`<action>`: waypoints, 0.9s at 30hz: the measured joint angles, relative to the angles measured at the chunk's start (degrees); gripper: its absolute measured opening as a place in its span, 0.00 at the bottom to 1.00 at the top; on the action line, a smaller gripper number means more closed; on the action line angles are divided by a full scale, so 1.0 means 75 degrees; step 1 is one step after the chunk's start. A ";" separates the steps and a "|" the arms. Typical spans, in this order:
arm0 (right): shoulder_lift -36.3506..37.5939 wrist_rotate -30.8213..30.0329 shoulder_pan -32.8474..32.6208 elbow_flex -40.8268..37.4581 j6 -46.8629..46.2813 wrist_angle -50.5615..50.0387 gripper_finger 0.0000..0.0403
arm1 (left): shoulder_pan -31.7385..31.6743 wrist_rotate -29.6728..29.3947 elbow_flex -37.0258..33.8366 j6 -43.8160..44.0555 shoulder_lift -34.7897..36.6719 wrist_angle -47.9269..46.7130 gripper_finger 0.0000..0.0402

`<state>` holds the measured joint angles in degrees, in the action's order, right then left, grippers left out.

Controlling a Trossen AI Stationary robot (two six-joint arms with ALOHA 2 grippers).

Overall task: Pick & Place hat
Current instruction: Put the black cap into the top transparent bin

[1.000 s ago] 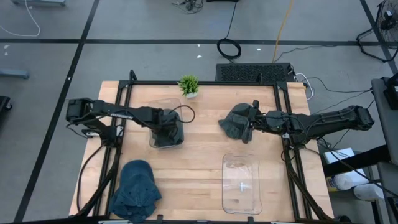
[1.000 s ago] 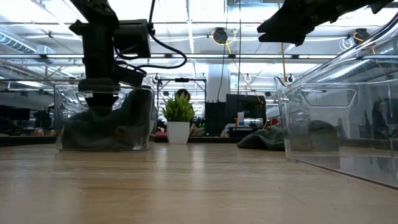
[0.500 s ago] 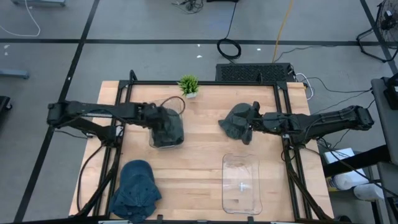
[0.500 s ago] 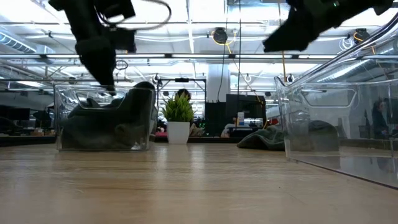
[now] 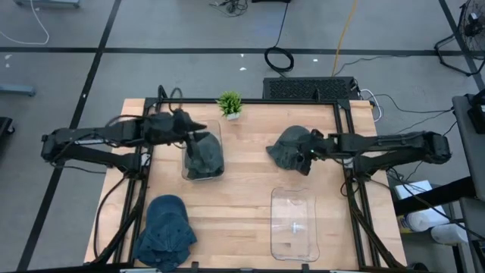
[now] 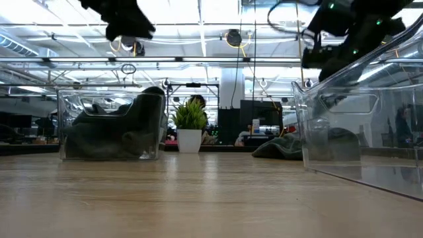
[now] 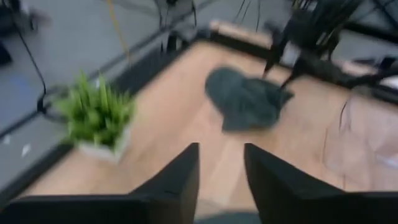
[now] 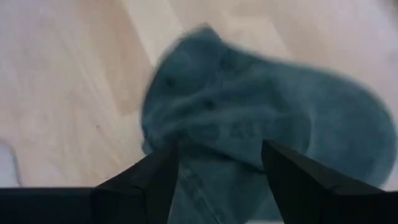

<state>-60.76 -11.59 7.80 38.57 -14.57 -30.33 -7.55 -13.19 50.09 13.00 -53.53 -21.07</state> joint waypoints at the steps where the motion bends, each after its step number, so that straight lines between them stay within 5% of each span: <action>1: -0.0144 0.0092 0.0111 0.0000 -0.0069 -0.0023 0.55 | 0.0003 -0.0005 0.0000 -0.0165 0.0048 0.0197 0.39; 11: -0.1278 0.0192 0.0369 0.0583 0.2552 -0.0365 0.54 | 0.0073 -0.0001 0.0006 -0.0693 0.0132 0.1363 0.59; 16: -0.1709 0.0310 0.0366 0.0650 0.5036 -0.0393 0.54 | 0.0073 0.0003 0.0006 -0.0701 0.0127 0.1487 0.63; 27: -0.2324 -0.1084 0.0050 0.0650 0.8264 0.0173 0.51 | 0.0073 0.0009 0.0006 -0.0706 0.0124 0.1479 0.66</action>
<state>-78.19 -19.73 8.18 43.44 47.41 -29.04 -7.01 -13.13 50.13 7.70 -52.60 -9.97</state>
